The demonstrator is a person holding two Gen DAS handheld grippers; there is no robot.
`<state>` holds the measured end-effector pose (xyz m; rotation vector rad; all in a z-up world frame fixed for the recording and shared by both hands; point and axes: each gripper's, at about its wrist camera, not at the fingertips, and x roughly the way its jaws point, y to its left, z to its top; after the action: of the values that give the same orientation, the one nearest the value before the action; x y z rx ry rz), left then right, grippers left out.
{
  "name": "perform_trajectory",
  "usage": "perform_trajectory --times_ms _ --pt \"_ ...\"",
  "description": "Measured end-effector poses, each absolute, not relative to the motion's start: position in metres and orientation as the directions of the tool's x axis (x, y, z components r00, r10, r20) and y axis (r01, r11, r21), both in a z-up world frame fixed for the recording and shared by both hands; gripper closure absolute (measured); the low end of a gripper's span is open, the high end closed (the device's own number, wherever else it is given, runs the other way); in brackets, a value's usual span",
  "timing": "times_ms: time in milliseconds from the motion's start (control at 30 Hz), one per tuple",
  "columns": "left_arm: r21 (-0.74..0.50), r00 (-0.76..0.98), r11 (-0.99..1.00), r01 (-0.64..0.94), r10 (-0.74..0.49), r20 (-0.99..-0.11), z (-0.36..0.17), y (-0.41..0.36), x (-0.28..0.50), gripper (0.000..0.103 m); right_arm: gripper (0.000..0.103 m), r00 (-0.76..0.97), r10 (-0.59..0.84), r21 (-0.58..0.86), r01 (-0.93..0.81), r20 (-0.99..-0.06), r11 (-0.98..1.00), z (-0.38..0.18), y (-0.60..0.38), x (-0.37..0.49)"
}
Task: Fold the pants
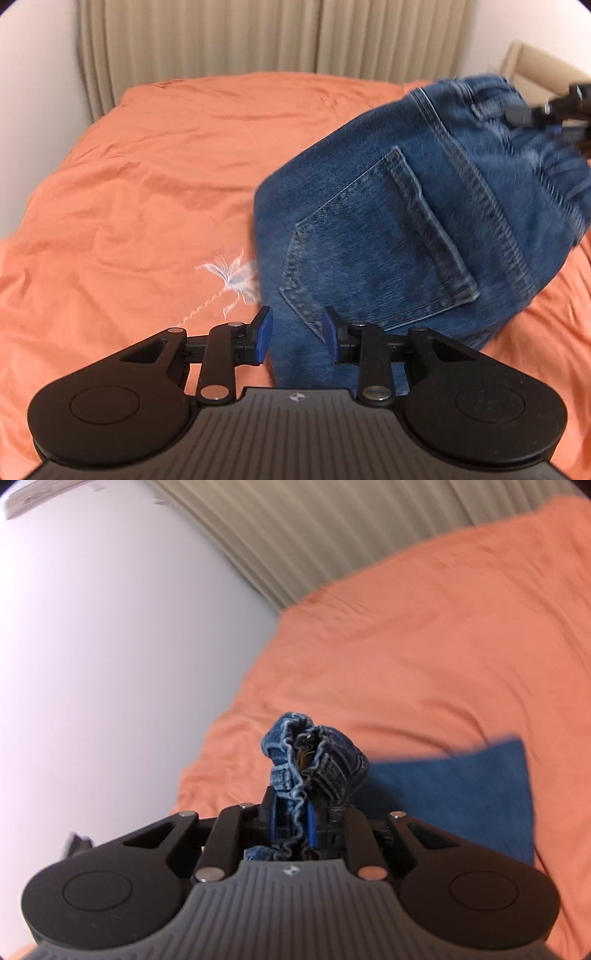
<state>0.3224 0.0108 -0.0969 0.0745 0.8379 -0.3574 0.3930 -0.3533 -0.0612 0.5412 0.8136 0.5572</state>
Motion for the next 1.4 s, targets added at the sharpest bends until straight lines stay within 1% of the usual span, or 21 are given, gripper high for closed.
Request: perform_trajectory --times_ms 100,200,300,400,467,567,667,700,800,900,1000,1033,1067,1100,1133,1167,1267,1400 --pt "-0.110 0.623 0.939 0.326 -0.300 -0.722 -0.097 0.015 0.328 0.066 0.092 0.592 0.645 0.644 -0.258 -0.484 0.720 -0.042 -0.358 0.408" --pt "-0.126 0.619 0.936 0.330 -0.315 -0.720 -0.102 0.015 0.336 0.066 0.093 0.611 0.607 0.644 -0.199 -0.508 0.739 -0.052 -0.383 0.419" --pt "-0.124 0.612 0.935 0.331 -0.313 -0.726 -0.112 0.013 0.348 0.066 0.094 0.612 0.554 0.644 -0.094 -0.564 0.759 -0.091 -0.420 0.421" --pt "-0.147 0.606 0.933 0.329 -0.328 -0.724 -0.120 0.007 0.359 0.066 0.095 0.588 0.498 0.635 0.035 -0.638 0.772 -0.145 -0.454 0.413" --pt "-0.149 0.611 0.931 0.334 -0.334 -0.718 -0.123 0.001 0.368 0.066 0.095 0.573 0.476 0.633 0.100 -0.667 0.767 -0.178 -0.470 0.406" --pt "-0.164 0.619 0.924 0.345 -0.355 -0.701 -0.124 -0.008 0.382 0.067 0.095 0.565 0.451 0.620 0.142 -0.691 0.771 -0.208 -0.482 0.407" --pt "-0.186 0.622 0.918 0.351 -0.377 -0.686 -0.124 -0.020 0.400 0.067 0.095 0.544 0.415 0.568 0.144 -0.729 0.810 -0.222 -0.477 0.412" --pt "-0.176 0.624 0.919 0.354 -0.372 -0.687 -0.125 -0.024 0.406 0.067 0.094 0.539 0.404 0.554 0.144 -0.739 0.820 -0.225 -0.474 0.415" --pt "-0.130 0.630 0.921 0.368 -0.349 -0.694 -0.128 -0.040 0.423 0.068 0.085 0.547 0.369 0.502 0.110 -0.751 0.858 -0.225 -0.467 0.413" --pt "-0.084 0.647 0.914 0.398 -0.344 -0.681 -0.126 -0.053 0.435 0.069 0.069 0.591 0.325 0.429 0.040 -0.738 0.902 -0.203 -0.457 0.407" --pt "-0.070 0.651 0.912 0.404 -0.340 -0.679 -0.129 -0.062 0.447 0.070 0.067 0.671 0.248 0.307 -0.031 -0.699 0.951 -0.171 -0.446 0.399" --pt "-0.063 0.648 0.912 0.404 -0.335 -0.684 -0.133 -0.065 0.451 0.074 0.068 0.687 0.248 0.293 -0.052 -0.683 0.955 -0.164 -0.444 0.399" --pt "-0.050 0.646 0.913 0.404 -0.324 -0.691 -0.137 -0.068 0.455 0.075 0.070 0.691 0.254 0.285 -0.071 -0.677 0.956 -0.160 -0.439 0.402" --pt "-0.036 0.644 0.917 0.396 -0.306 -0.701 -0.141 -0.071 0.458 0.076 0.080 0.694 0.254 0.272 -0.086 -0.673 0.958 -0.157 -0.432 0.405" --pt "-0.028 0.639 0.923 0.384 -0.288 -0.713 -0.146 -0.072 0.462 0.079 0.093 0.694 0.259 0.258 -0.108 -0.672 0.960 -0.157 -0.425 0.409" --pt "-0.024 0.628 0.927 0.375 -0.272 -0.729 -0.152 -0.073 0.465 0.083 0.096 0.685 0.256 0.234 -0.127 -0.682 0.964 -0.159 -0.417 0.414" --pt "-0.006 0.596 0.940 0.340 -0.220 -0.772 -0.168 -0.073 0.473 0.090 0.097 0.645 0.214 0.189 -0.109 -0.734 0.976 -0.182 -0.402 0.429" --pt "0.018 0.579 0.944 0.329 -0.187 -0.793 -0.180 -0.070 0.474 0.090 0.097 0.633 0.183 0.161 -0.093 -0.752 0.983 -0.208 -0.393 0.439"
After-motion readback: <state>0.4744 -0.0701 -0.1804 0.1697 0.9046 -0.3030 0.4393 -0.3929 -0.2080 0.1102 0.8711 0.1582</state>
